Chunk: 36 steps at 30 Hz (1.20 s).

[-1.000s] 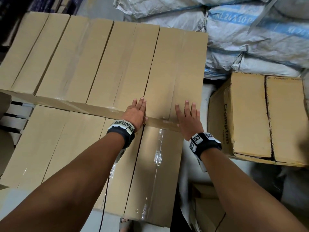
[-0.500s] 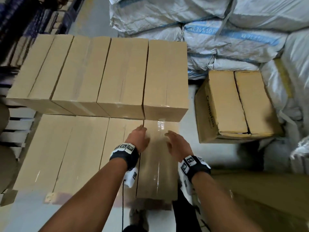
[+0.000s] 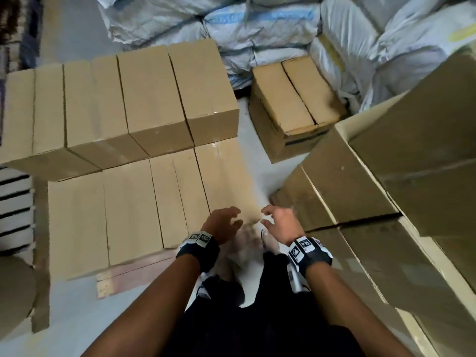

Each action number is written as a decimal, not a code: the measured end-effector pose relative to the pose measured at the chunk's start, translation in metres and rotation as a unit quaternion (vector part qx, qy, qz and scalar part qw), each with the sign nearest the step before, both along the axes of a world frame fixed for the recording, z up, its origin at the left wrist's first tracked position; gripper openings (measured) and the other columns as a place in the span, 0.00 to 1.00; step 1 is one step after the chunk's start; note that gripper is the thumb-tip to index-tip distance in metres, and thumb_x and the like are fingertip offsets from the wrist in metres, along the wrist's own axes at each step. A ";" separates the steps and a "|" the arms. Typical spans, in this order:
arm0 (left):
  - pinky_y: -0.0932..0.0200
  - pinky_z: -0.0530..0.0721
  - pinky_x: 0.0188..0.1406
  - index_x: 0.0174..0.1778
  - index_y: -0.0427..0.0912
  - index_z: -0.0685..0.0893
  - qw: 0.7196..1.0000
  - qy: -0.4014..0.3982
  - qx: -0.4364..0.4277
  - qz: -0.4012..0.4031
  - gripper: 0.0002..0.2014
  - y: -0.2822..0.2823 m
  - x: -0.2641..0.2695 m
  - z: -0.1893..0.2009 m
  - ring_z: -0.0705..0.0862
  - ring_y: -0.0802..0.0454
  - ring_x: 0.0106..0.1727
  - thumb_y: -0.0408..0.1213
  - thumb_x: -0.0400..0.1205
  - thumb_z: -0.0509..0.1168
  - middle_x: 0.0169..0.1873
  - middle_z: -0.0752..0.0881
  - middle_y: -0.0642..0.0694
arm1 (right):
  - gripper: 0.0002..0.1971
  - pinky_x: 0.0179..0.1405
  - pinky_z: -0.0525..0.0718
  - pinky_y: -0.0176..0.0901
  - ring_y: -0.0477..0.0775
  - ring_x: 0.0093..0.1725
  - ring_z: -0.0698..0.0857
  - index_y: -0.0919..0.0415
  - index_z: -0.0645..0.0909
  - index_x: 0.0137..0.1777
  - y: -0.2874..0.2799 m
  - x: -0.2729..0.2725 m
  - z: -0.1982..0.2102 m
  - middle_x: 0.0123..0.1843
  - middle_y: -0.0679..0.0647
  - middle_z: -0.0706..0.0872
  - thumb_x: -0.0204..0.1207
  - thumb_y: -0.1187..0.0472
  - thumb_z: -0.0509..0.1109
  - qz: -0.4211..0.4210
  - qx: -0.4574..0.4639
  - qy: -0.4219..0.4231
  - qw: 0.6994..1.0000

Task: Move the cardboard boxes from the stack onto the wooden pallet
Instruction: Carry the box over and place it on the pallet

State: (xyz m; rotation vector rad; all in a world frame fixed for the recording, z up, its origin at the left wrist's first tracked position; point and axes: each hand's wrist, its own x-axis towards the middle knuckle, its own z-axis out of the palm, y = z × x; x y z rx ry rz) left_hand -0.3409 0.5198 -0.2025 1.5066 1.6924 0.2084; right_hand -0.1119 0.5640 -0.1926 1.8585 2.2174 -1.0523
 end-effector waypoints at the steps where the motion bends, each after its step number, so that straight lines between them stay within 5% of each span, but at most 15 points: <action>1: 0.52 0.86 0.61 0.67 0.40 0.89 1.000 -0.006 0.000 -0.009 0.20 -0.012 0.010 0.003 0.91 0.41 0.55 0.48 0.83 0.72 0.56 0.92 0.42 | 0.15 0.64 0.87 0.52 0.59 0.63 0.89 0.47 0.87 0.66 -0.016 0.011 0.004 0.61 0.52 0.93 0.81 0.53 0.76 -0.014 -0.005 0.000 1.000; 5: 0.62 0.74 0.51 0.60 0.37 0.89 0.996 -0.009 0.003 -0.089 0.23 -0.041 0.054 0.018 0.90 0.38 0.52 0.52 0.82 0.62 0.52 0.92 0.42 | 0.16 0.68 0.85 0.53 0.60 0.68 0.86 0.47 0.85 0.71 -0.080 0.052 0.016 0.67 0.53 0.90 0.84 0.51 0.74 -0.092 -0.030 -0.019 0.995; 8: 0.57 0.77 0.57 0.61 0.37 0.87 0.988 -0.005 -0.013 -0.152 0.20 -0.050 0.088 0.035 0.88 0.39 0.59 0.50 0.84 0.65 0.55 0.91 0.41 | 0.17 0.71 0.84 0.53 0.59 0.71 0.85 0.49 0.84 0.73 -0.119 0.083 0.023 0.69 0.52 0.89 0.85 0.50 0.74 -0.151 -0.037 -0.005 0.988; 11: 0.56 0.80 0.66 0.58 0.49 0.86 0.984 -0.012 -0.019 -0.178 0.20 -0.061 0.115 0.037 0.87 0.42 0.63 0.55 0.77 0.62 0.53 0.91 0.45 | 0.18 0.71 0.82 0.48 0.58 0.70 0.86 0.50 0.84 0.73 -0.158 0.112 0.033 0.70 0.51 0.89 0.85 0.51 0.74 -0.207 -0.023 0.008 0.978; 14: 0.55 0.77 0.73 0.63 0.50 0.86 0.977 -0.012 0.005 -0.212 0.19 -0.079 0.139 0.037 0.88 0.46 0.61 0.54 0.81 0.63 0.53 0.92 0.48 | 0.16 0.68 0.85 0.49 0.57 0.65 0.88 0.48 0.85 0.70 -0.200 0.138 0.037 0.69 0.53 0.90 0.84 0.50 0.74 -0.258 -0.007 0.033 0.966; 18: 0.66 0.77 0.58 0.68 0.44 0.86 0.971 -0.025 0.023 -0.239 0.15 -0.123 0.173 0.043 0.84 0.55 0.50 0.43 0.87 0.69 0.53 0.91 0.47 | 0.15 0.68 0.85 0.48 0.57 0.64 0.89 0.51 0.85 0.70 -0.265 0.171 0.039 0.68 0.54 0.91 0.84 0.53 0.74 -0.308 0.010 0.044 0.950; 22: 0.57 0.84 0.62 0.67 0.45 0.87 0.966 -0.036 0.009 -0.256 0.14 -0.185 0.196 0.041 0.86 0.55 0.48 0.42 0.85 0.70 0.44 0.88 0.54 | 0.16 0.67 0.85 0.47 0.56 0.65 0.88 0.55 0.86 0.70 -0.345 0.192 0.037 0.67 0.52 0.91 0.85 0.53 0.74 -0.356 0.026 0.029 0.934; 28: 0.53 0.84 0.66 0.70 0.46 0.85 0.940 -0.035 -0.009 -0.340 0.18 -0.272 0.233 0.042 0.88 0.56 0.54 0.46 0.86 0.69 0.52 0.91 0.53 | 0.15 0.65 0.88 0.54 0.52 0.64 0.89 0.44 0.85 0.68 -0.463 0.219 0.017 0.66 0.44 0.91 0.83 0.48 0.75 -0.445 0.026 0.040 0.894; 31: 0.82 0.73 0.56 0.71 0.49 0.83 0.914 -0.011 -0.001 -0.405 0.15 -0.299 0.263 0.054 0.85 0.59 0.56 0.45 0.88 0.67 0.57 0.90 0.54 | 0.16 0.65 0.88 0.54 0.53 0.64 0.89 0.43 0.84 0.69 -0.507 0.238 0.020 0.67 0.44 0.90 0.82 0.45 0.74 -0.500 0.033 0.036 0.865; 32: 0.84 0.71 0.55 0.71 0.50 0.83 0.908 -0.013 0.001 -0.420 0.15 -0.304 0.276 0.058 0.85 0.59 0.57 0.45 0.88 0.67 0.57 0.90 0.54 | 0.17 0.65 0.88 0.54 0.54 0.65 0.89 0.44 0.85 0.69 -0.518 0.244 0.029 0.67 0.47 0.90 0.82 0.46 0.74 -0.516 0.040 0.029 0.855; 36: 0.55 0.82 0.70 0.71 0.47 0.86 0.878 -0.044 0.022 -0.476 0.16 -0.317 0.330 0.084 0.88 0.56 0.58 0.44 0.87 0.69 0.54 0.91 0.54 | 0.15 0.63 0.87 0.54 0.58 0.64 0.88 0.46 0.86 0.69 -0.550 0.269 0.075 0.67 0.53 0.90 0.83 0.52 0.73 -0.573 0.094 -0.003 0.814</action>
